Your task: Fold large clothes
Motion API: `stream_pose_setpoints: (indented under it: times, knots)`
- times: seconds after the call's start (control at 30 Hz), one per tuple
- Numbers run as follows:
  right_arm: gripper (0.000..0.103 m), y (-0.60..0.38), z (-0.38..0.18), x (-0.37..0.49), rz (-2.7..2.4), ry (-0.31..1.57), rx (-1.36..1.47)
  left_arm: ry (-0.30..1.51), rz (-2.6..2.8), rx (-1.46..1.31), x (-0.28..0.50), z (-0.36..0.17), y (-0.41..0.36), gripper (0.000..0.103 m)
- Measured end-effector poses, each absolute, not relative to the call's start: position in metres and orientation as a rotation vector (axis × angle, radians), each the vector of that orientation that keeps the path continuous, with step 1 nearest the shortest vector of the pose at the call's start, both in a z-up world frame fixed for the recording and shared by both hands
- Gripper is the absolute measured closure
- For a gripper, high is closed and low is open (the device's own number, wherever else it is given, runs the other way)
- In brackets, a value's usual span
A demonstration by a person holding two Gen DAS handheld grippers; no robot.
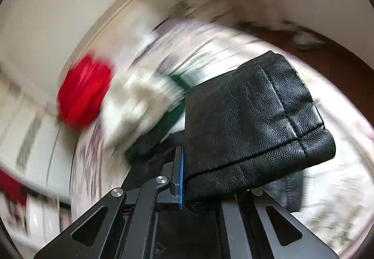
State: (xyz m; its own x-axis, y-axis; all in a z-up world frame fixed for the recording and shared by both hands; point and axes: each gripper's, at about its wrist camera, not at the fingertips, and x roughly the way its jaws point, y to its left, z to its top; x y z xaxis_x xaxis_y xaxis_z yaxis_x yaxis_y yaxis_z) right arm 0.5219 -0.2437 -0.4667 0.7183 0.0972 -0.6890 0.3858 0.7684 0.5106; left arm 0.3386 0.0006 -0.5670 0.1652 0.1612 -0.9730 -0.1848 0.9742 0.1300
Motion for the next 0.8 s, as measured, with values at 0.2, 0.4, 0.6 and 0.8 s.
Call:
stream_pose_setpoints:
  times: [0.2, 0.4, 0.6, 0.8]
  knots:
    - [0.097, -0.090, -0.533, 0.614, 0.092, 1.026, 0.481, 1.421, 0.409, -0.096, 0.326, -0.581, 0.126, 0.000]
    - [0.072, -0.043, -0.598, 0.617, 0.265, 1.283, 0.623, 1.447, 0.400, -0.131, 0.318, -0.581, 0.178, 0.000]
    - [0.051, -0.134, -0.572, 0.533, 0.016, 1.241, 0.796, 1.406, 0.250, -0.136, 0.339, -0.556, 0.134, 0.000]
    - [0.077, -0.218, -0.607, 0.478, -0.242, 1.293, 0.874, 1.388, 0.180, -0.054, 0.365, -0.577, 0.081, 0.000]
